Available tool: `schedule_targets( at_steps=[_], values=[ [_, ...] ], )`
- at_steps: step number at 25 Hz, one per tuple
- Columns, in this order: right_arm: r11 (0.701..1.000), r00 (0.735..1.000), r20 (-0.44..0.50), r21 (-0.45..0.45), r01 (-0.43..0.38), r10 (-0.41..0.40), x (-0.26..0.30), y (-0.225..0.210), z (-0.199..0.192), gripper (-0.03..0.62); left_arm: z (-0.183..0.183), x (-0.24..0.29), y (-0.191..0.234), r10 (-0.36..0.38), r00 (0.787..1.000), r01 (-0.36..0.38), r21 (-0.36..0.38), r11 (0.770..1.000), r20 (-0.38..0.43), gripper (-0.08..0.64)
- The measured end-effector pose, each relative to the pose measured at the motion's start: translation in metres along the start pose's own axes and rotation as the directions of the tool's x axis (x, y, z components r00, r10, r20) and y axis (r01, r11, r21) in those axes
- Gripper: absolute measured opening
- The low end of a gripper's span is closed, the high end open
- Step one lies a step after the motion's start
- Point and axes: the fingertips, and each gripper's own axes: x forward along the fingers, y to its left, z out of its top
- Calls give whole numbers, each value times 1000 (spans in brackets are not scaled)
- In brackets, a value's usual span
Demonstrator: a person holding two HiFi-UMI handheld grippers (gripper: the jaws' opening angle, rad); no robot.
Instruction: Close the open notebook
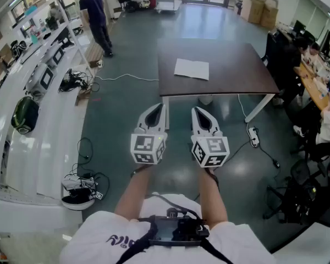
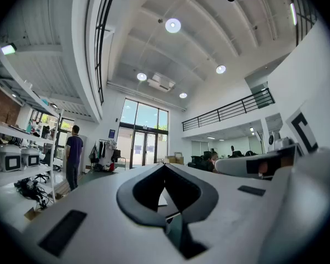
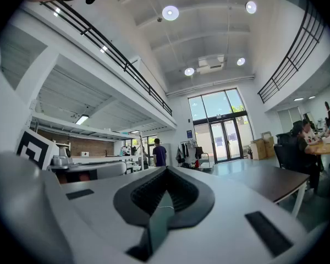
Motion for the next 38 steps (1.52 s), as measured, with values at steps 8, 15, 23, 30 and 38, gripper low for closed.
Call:
schedule_targets(
  at_steps=[8,15,23,30,38],
  values=[
    [1000,1000,-17,5,19,-19,-3,-44,-1,3,-13,35,-39,-31,999,31,5,1000,-33,8],
    [999,999,-34,16,35,-35,-12,-89,-14,3,-30,63,-78,-58,996,61,42,997,-74,8],
    [999,996,-91,-46,-7,3,22,-106,-37,3,-50,101,-75,-70,992,75,45,996,-105,8],
    [999,995,-95,-22,40,-42,112,-143,-45,3,-69,188,-16,-71,993,73,10,997,-98,8],
    [998,998,-15,-2,64,-64,248,-181,-18,3,-59,313,67,-82,995,84,40,996,-49,8]
  ],
)
